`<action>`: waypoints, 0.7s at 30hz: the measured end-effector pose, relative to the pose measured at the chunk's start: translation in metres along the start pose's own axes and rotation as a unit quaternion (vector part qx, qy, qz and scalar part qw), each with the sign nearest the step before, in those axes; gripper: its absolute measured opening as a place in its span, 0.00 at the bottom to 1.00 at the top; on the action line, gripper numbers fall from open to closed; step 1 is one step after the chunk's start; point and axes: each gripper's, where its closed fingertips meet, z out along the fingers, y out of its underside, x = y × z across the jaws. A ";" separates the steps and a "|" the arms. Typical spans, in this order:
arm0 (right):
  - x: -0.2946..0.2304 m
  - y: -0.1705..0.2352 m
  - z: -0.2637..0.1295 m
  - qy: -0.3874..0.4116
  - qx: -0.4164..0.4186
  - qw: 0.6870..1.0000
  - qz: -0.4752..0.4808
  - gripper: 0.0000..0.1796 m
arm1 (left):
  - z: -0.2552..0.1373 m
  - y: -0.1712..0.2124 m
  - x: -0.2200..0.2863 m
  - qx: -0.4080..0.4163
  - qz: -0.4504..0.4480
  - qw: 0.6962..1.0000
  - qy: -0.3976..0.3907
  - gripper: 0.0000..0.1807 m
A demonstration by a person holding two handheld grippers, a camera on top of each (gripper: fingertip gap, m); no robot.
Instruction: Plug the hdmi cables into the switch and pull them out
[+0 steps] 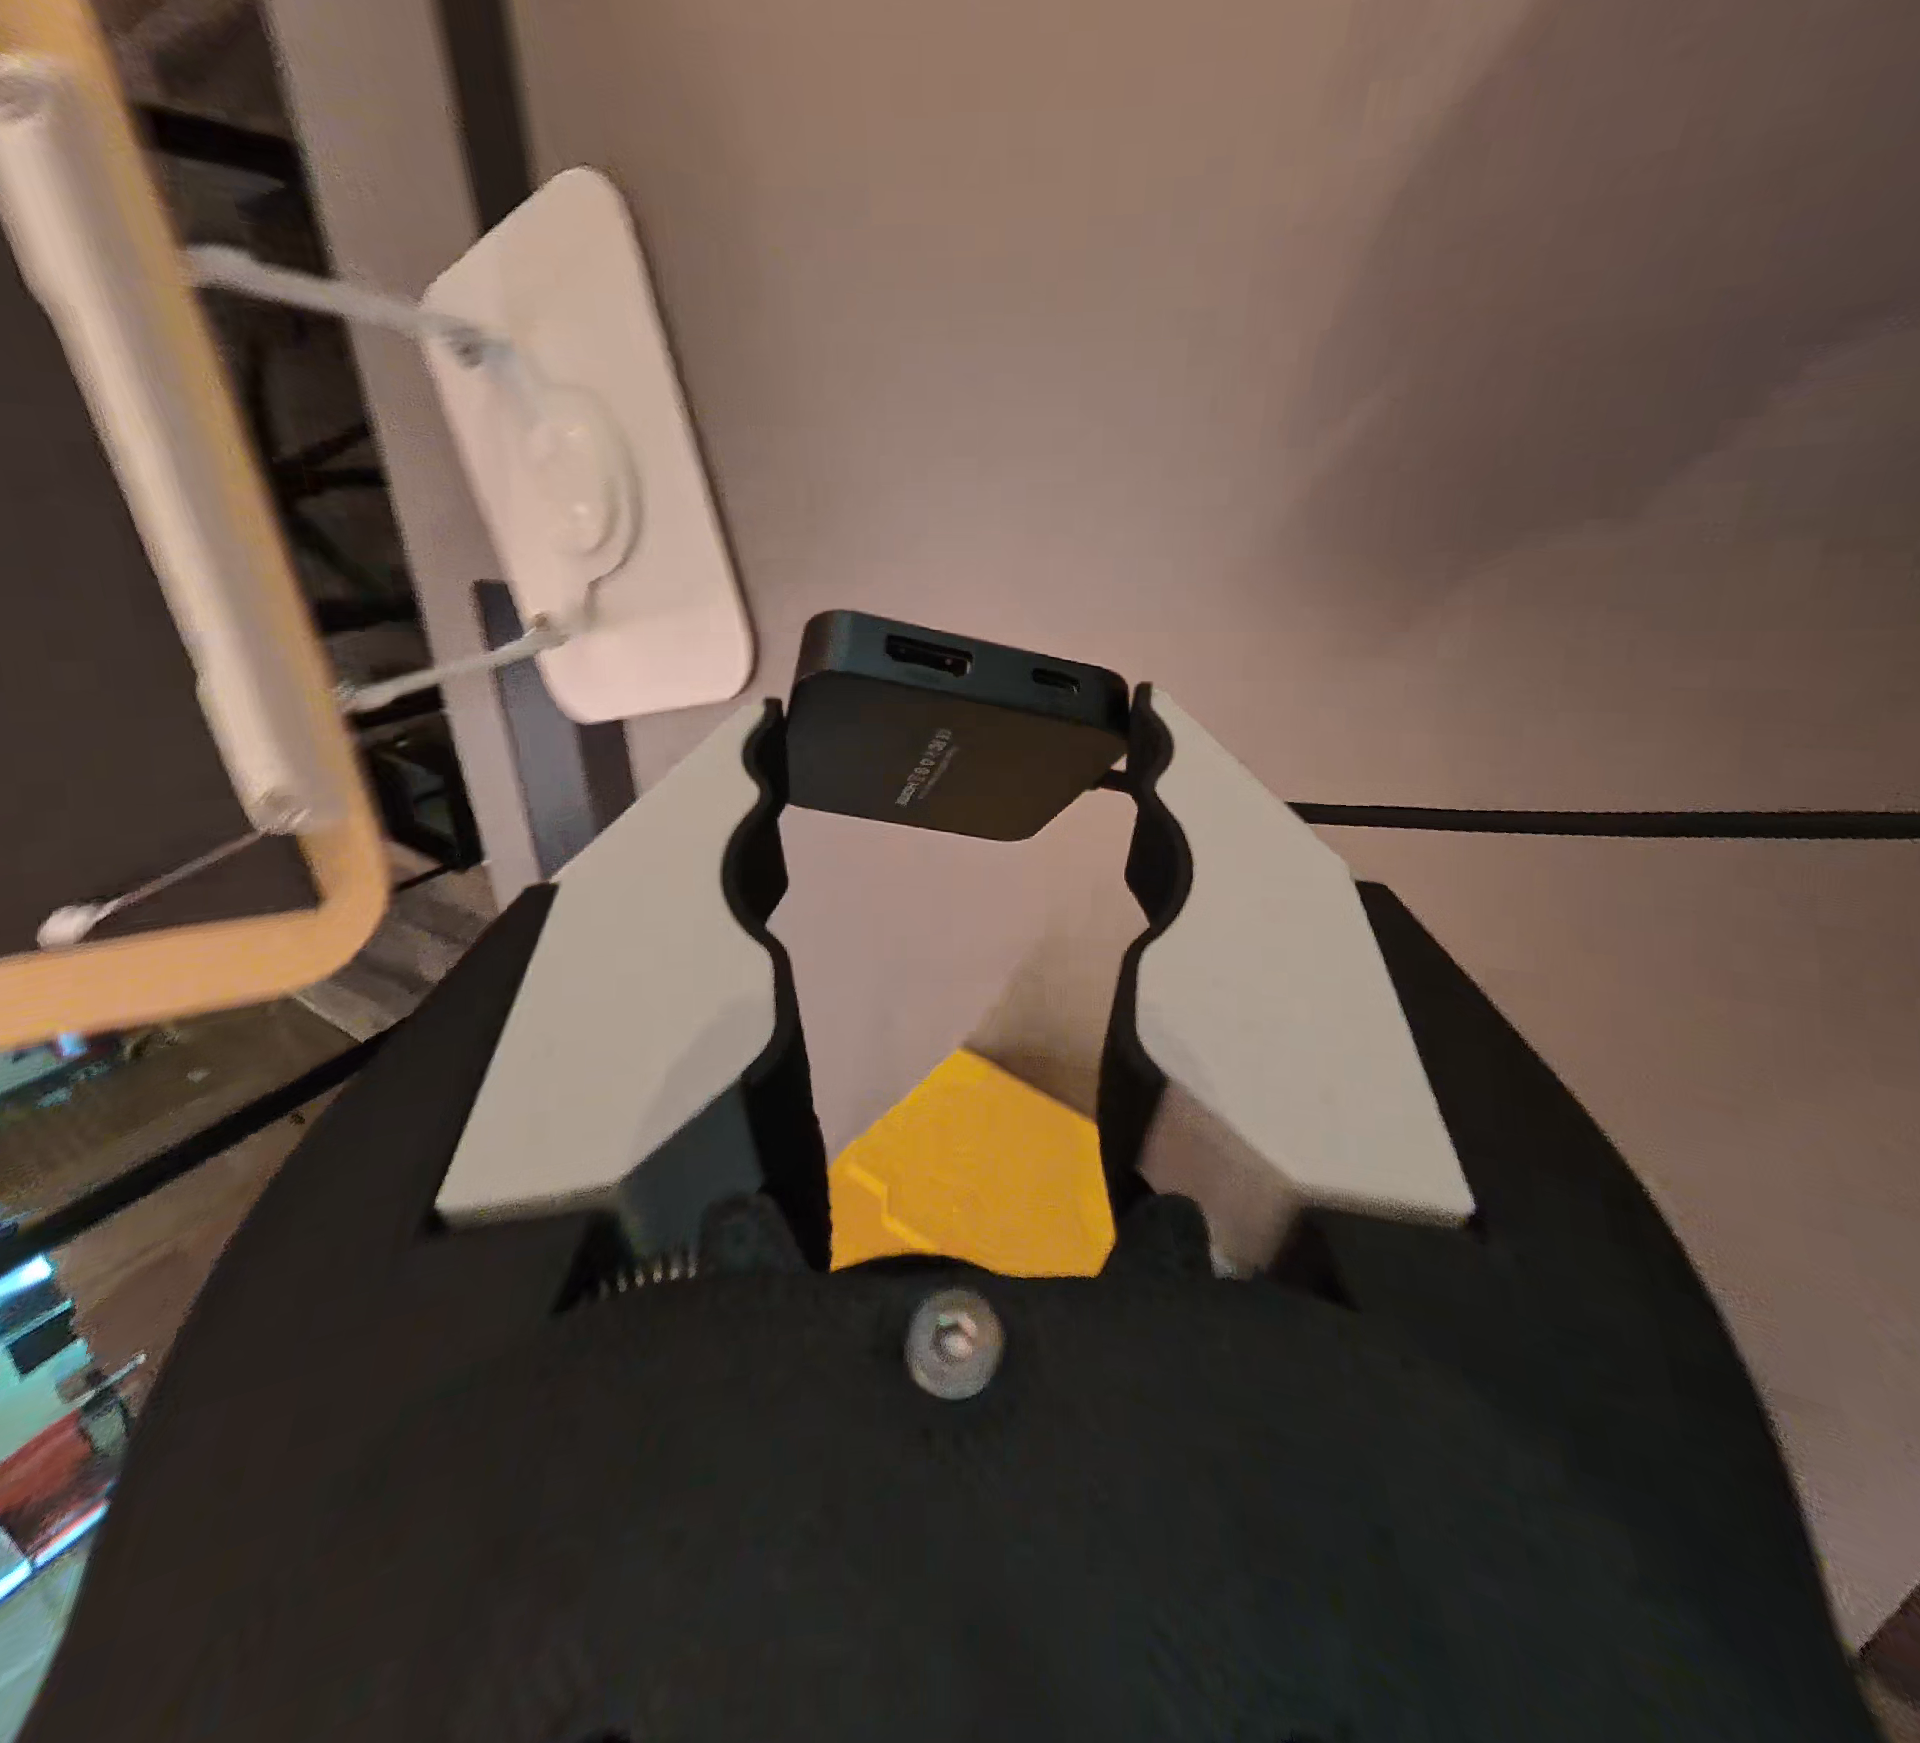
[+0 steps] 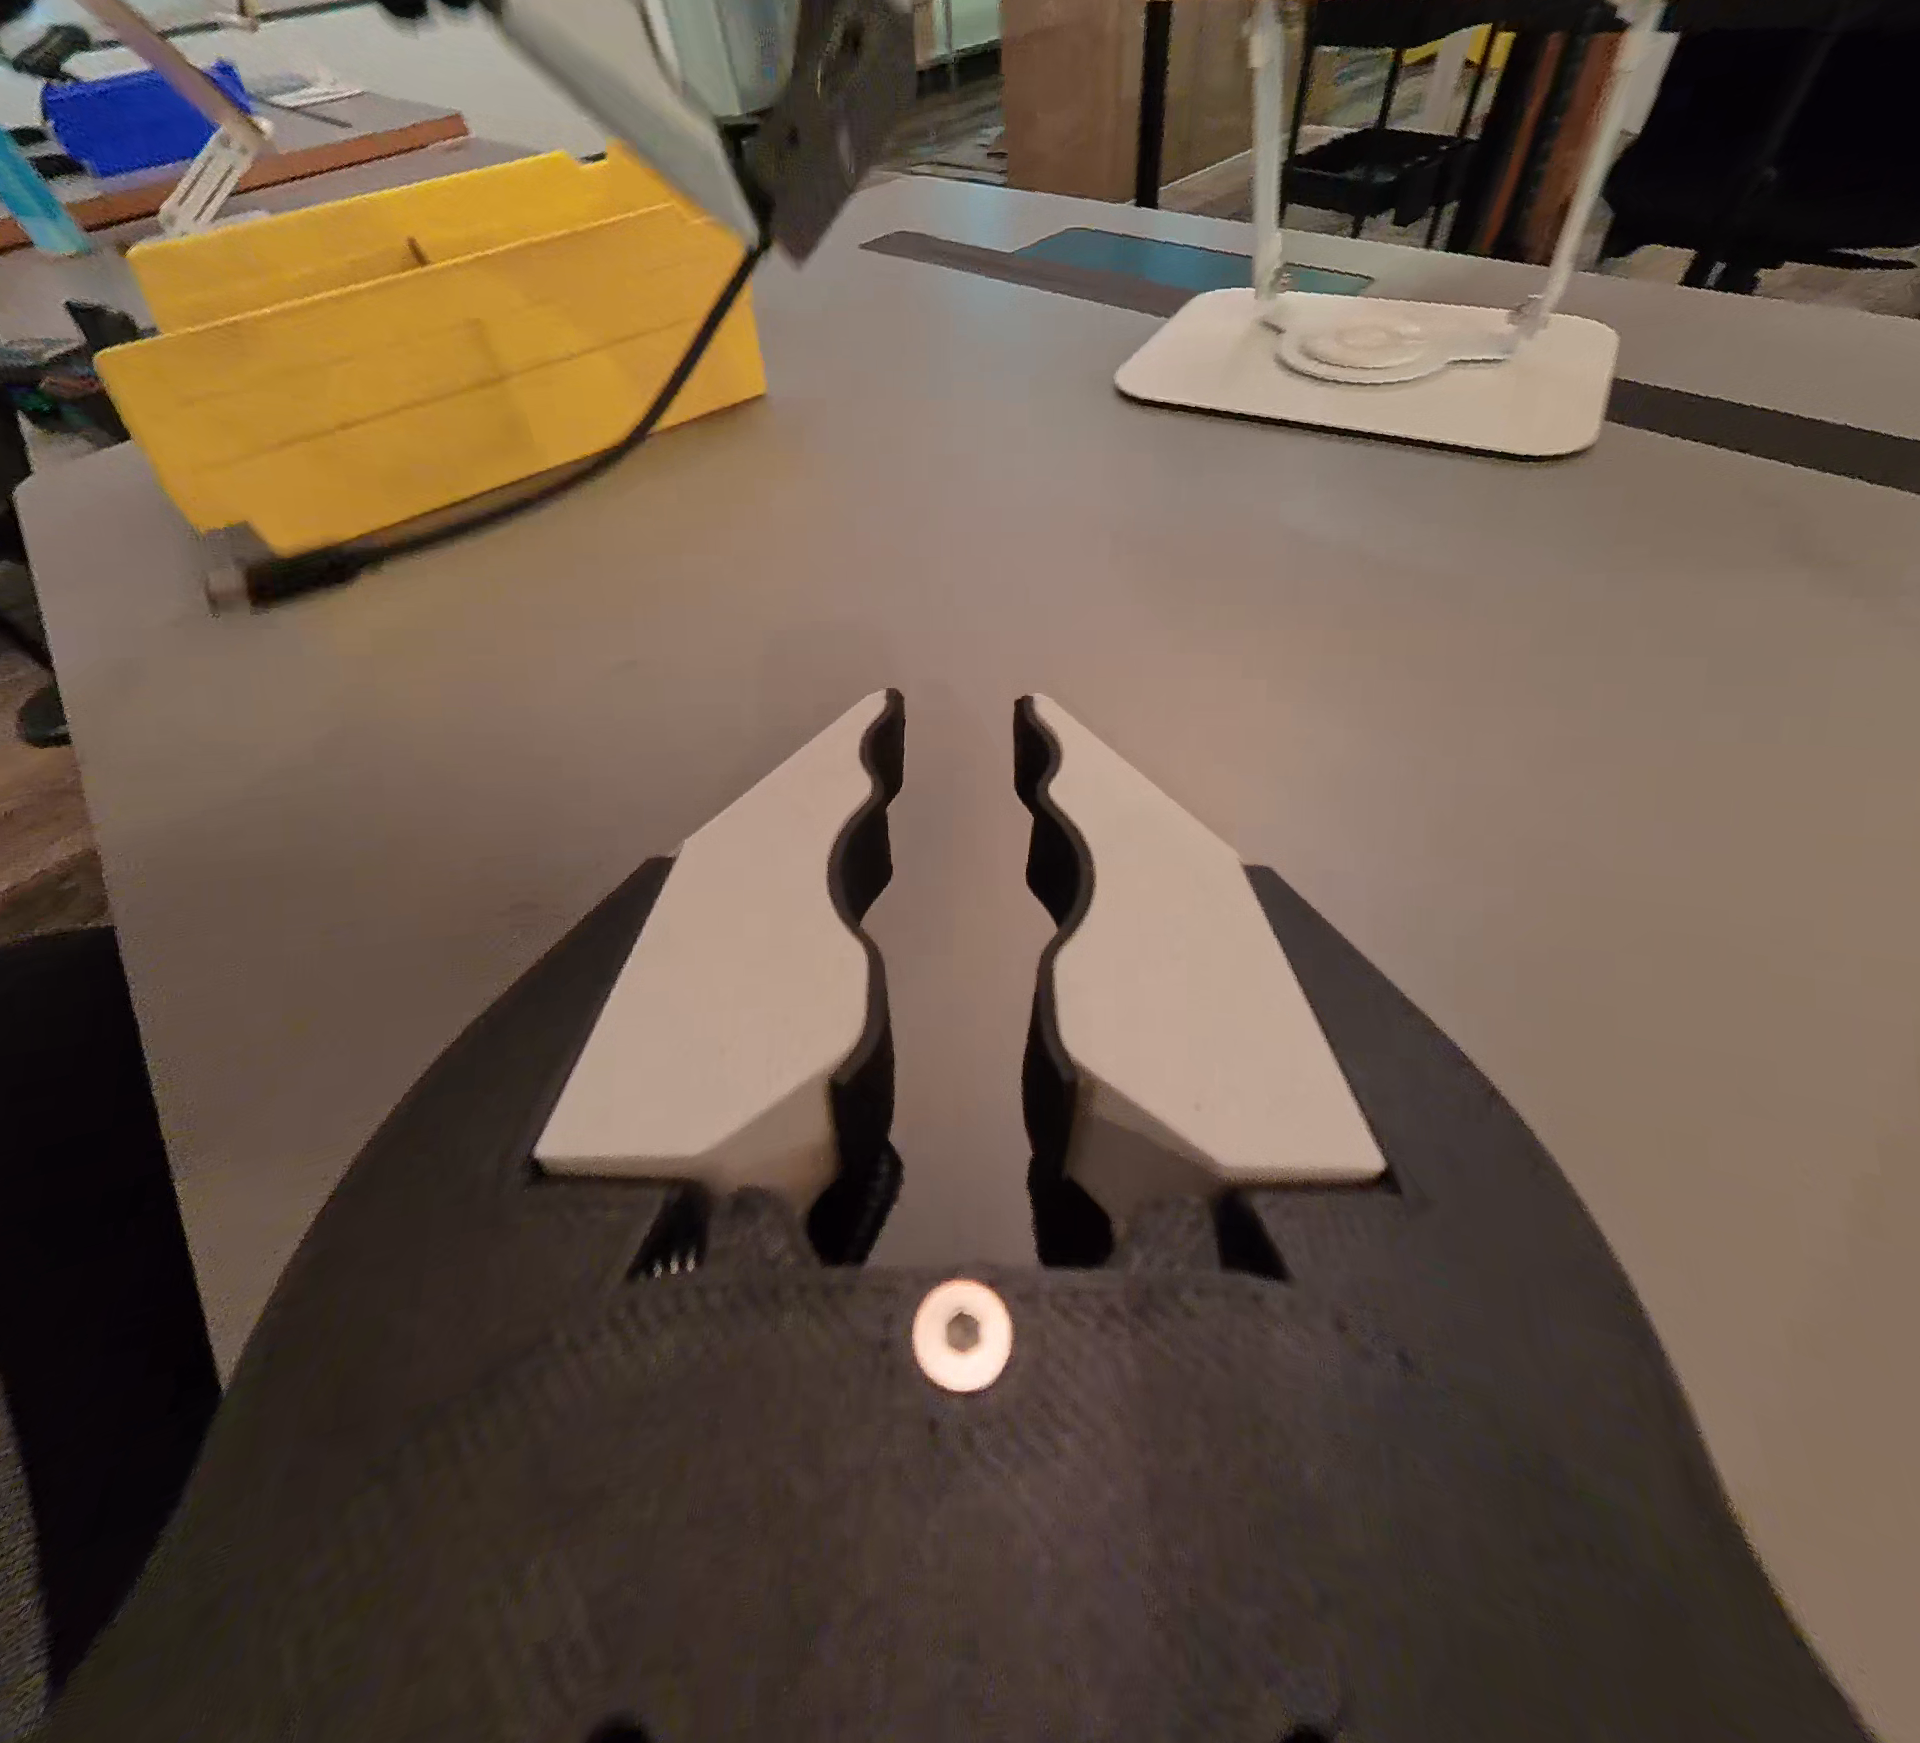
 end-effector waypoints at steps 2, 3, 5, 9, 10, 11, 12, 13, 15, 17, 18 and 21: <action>0.009 0.002 -0.003 0.011 0.000 1.000 0.009 0.10 | 0.021 -0.013 0.017 -0.011 0.013 1.000 0.025 0.35; 0.013 0.003 -0.005 0.015 0.001 1.000 0.014 0.10 | 0.029 -0.018 0.027 -0.018 0.019 0.999 0.042 0.35; 0.016 0.002 -0.006 0.016 0.007 0.999 0.028 0.10 | 0.045 -0.026 0.042 -0.038 0.033 0.997 0.063 0.35; 0.016 0.005 -0.004 0.012 0.003 1.000 0.029 0.10 | 0.070 -0.034 0.065 -0.074 0.064 0.991 0.094 0.35; 0.015 0.005 -0.003 0.012 0.000 1.000 0.025 0.10 | 0.075 -0.036 0.070 -0.079 0.069 0.989 0.100 0.35; 0.015 0.006 -0.002 0.013 -0.003 1.000 0.021 0.10 | 0.078 -0.038 0.074 -0.083 0.072 0.988 0.106 0.35; 0.015 0.007 -0.002 0.014 -0.007 1.000 0.017 0.10 | 0.082 -0.040 0.078 -0.085 0.073 0.987 0.112 0.35; 0.015 0.009 -0.001 0.015 -0.010 1.000 0.013 0.11 | 0.086 -0.041 0.081 -0.087 0.072 0.987 0.118 0.35; 0.016 0.012 0.000 0.019 -0.017 1.000 0.005 0.11 | 0.092 -0.042 0.087 -0.097 0.071 0.985 0.127 0.35; 0.016 0.015 0.001 0.025 -0.029 0.999 -0.011 0.12 | 0.099 -0.041 0.092 -0.105 0.071 0.983 0.136 0.35; 0.015 0.015 0.001 0.026 -0.031 0.999 -0.016 0.13 | 0.102 -0.040 0.094 -0.107 0.069 0.982 0.139 0.35; 0.014 0.016 0.002 0.027 -0.036 0.999 -0.025 0.13 | 0.111 -0.038 0.103 -0.109 0.056 0.979 0.160 0.35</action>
